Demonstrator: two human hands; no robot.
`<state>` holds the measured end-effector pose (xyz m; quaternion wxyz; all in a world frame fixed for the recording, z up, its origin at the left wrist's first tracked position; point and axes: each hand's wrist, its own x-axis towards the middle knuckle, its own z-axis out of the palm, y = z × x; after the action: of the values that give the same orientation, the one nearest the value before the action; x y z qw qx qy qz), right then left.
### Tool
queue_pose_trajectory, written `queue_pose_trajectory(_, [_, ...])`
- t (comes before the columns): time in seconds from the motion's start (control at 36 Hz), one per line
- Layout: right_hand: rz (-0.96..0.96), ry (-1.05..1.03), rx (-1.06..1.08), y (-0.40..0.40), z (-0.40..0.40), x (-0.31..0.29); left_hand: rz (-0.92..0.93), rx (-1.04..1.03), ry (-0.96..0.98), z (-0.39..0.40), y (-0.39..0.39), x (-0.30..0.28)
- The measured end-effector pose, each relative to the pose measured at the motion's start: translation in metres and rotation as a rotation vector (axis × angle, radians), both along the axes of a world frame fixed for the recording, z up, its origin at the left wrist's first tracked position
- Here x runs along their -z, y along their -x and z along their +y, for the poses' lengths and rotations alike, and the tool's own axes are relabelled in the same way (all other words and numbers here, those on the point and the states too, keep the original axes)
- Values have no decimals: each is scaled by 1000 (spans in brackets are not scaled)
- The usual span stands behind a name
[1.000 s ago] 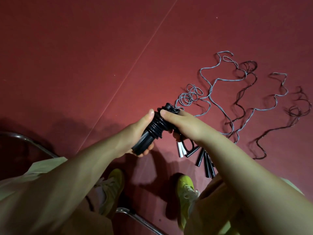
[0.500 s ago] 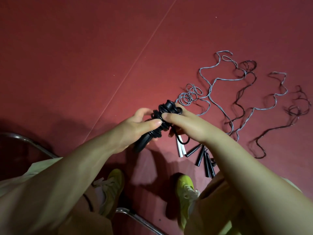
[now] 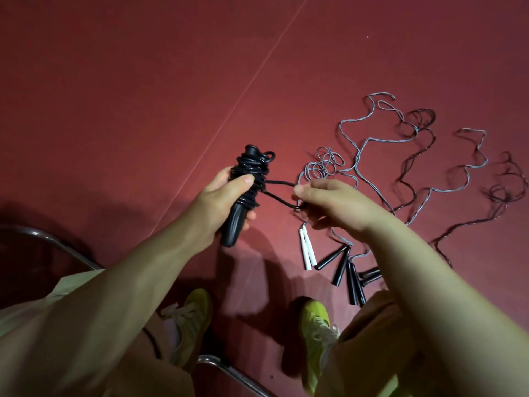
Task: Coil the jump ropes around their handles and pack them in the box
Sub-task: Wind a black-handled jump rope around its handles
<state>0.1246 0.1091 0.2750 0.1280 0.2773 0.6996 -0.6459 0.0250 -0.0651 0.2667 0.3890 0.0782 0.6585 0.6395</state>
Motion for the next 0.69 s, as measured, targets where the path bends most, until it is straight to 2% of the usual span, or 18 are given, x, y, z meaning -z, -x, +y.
queue_pose_trajectory(0.17, [150,37,110,2,1,3,-23,36,40,1,-2,4])
queue_pose_trajectory(0.28, [301,-14,70,4,-3,2,-50,62,71,1,-4,7])
queue_pose_trajectory(0.42, [489,49,87,4,-9,9,-72,65,66,3,-7,5])
queue_pose_trajectory(0.58, [556,181,192,7,-16,17,-105,31,46,4,-7,7])
queue_pose_trajectory(0.69, [533,138,223,9,-21,20,-120,24,58,3,-9,11])
